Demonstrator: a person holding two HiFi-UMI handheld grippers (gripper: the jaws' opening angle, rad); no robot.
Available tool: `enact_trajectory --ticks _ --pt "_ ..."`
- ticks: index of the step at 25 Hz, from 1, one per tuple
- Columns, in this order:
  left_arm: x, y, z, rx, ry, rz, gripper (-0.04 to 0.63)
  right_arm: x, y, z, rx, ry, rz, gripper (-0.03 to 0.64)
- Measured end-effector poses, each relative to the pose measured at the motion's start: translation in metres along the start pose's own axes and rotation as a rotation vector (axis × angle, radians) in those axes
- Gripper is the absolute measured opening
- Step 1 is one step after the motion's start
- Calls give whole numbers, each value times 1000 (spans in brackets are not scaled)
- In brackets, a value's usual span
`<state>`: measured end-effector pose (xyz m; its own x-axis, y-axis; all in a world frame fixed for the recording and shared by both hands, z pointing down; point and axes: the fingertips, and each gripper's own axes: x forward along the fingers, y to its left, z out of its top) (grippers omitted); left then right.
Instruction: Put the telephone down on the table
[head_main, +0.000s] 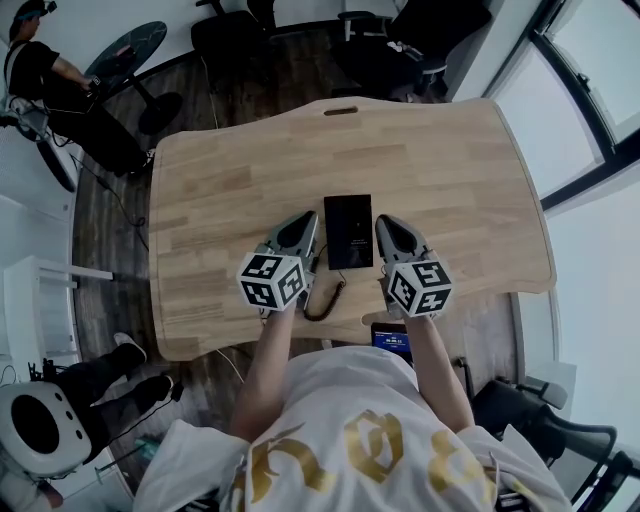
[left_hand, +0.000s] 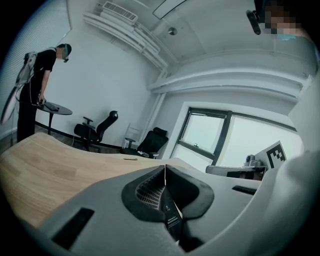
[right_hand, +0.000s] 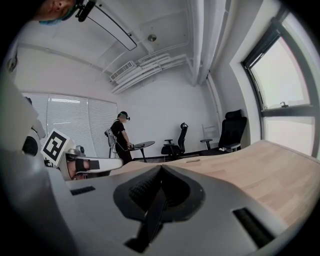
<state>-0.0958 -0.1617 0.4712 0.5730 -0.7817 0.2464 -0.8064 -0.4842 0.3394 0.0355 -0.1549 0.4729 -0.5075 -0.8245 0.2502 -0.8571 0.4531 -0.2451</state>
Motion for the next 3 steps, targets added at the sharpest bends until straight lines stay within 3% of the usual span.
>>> enact_trajectory --ticks 3 --pt "0 -3 -2 27 11 6 12 -3 1 1 1 -3 9 12"
